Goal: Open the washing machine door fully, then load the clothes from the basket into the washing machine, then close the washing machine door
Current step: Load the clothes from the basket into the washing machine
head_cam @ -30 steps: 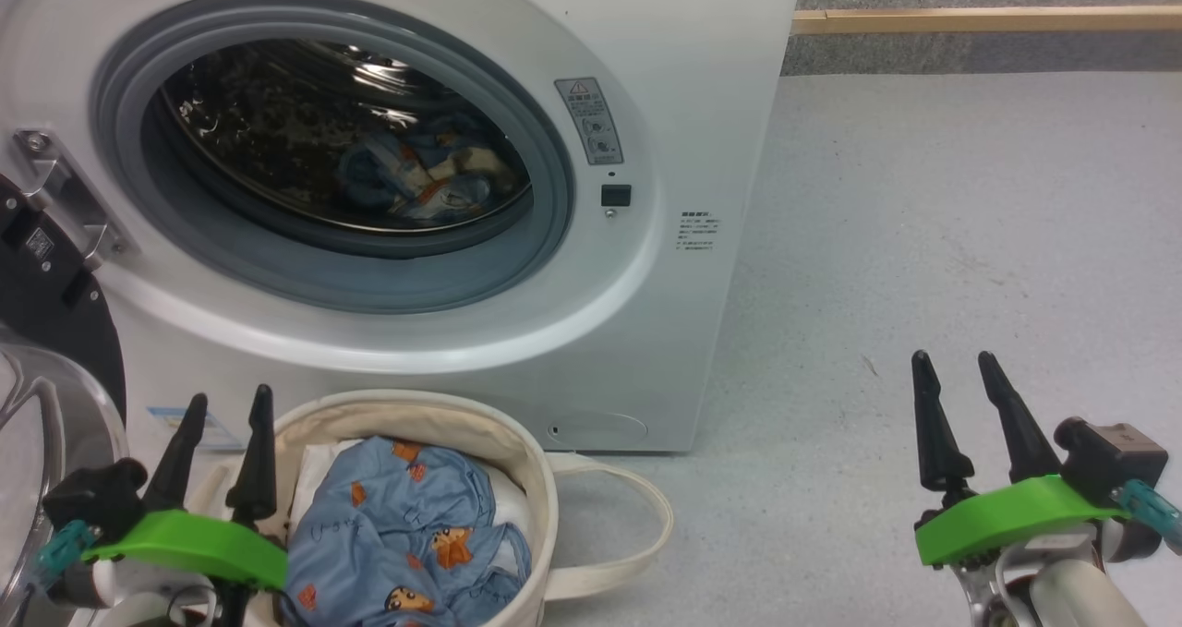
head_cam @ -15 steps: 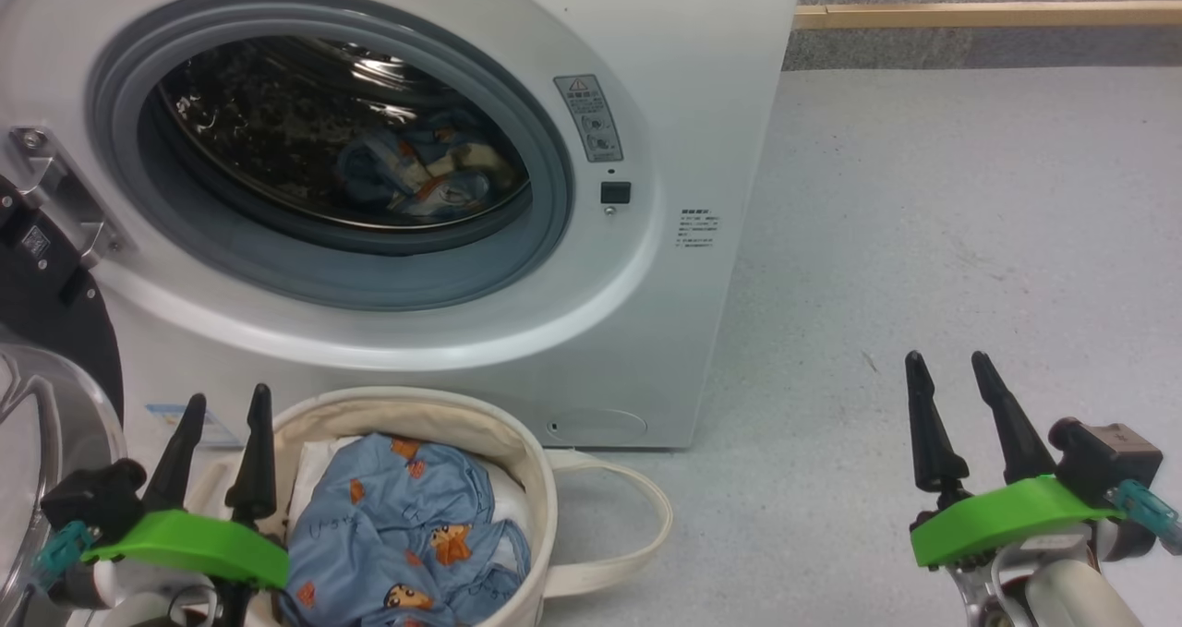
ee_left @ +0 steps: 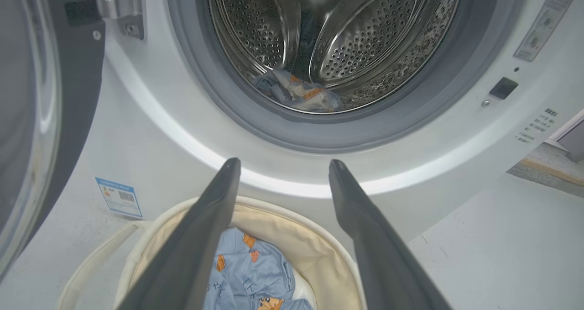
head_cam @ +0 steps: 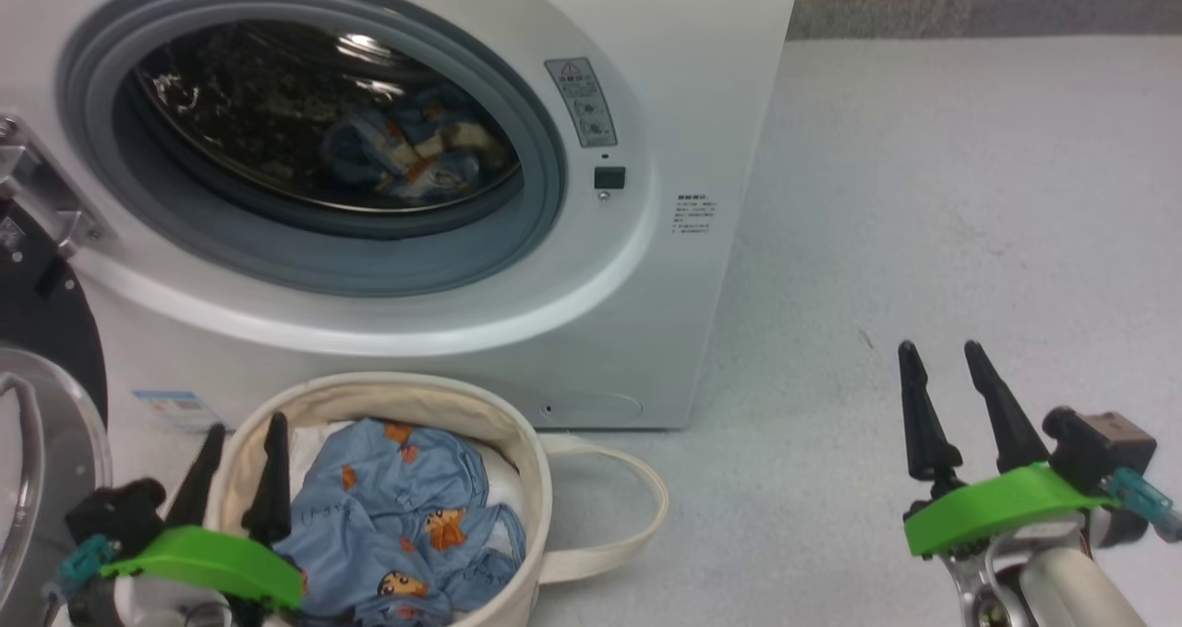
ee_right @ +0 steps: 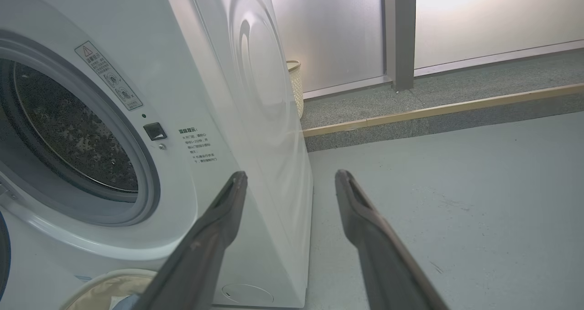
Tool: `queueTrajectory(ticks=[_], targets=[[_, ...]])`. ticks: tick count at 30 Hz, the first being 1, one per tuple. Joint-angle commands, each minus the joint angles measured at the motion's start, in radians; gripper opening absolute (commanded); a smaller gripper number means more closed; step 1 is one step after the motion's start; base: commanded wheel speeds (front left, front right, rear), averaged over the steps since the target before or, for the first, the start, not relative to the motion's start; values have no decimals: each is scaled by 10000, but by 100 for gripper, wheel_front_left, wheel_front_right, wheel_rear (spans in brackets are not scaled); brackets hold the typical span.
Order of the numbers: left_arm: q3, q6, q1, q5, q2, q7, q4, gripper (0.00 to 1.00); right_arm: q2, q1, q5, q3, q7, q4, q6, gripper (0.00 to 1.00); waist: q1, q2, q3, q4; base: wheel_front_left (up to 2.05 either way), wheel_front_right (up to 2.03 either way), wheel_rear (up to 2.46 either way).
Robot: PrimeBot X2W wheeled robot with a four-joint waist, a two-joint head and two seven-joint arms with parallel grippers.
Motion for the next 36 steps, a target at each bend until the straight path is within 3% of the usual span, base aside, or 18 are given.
queueTrajectory(ticks=[1,18,36], targets=[[207,18,-380,-141,217,-120,-19,100,-117,-464,21,239,-124,-293,6,100,0,0,139,-39,0,0,0],[-1888,17,-2813,-992,310,46,4414,100,-76,-1525,-236,485,-124,-524,6,100,0,0,2350,-486,0,0,0],[-3124,17,-5272,-1110,325,349,6435,100,-333,-2772,-766,717,18,-1087,6,100,0,0,4933,-734,0,0,0]])
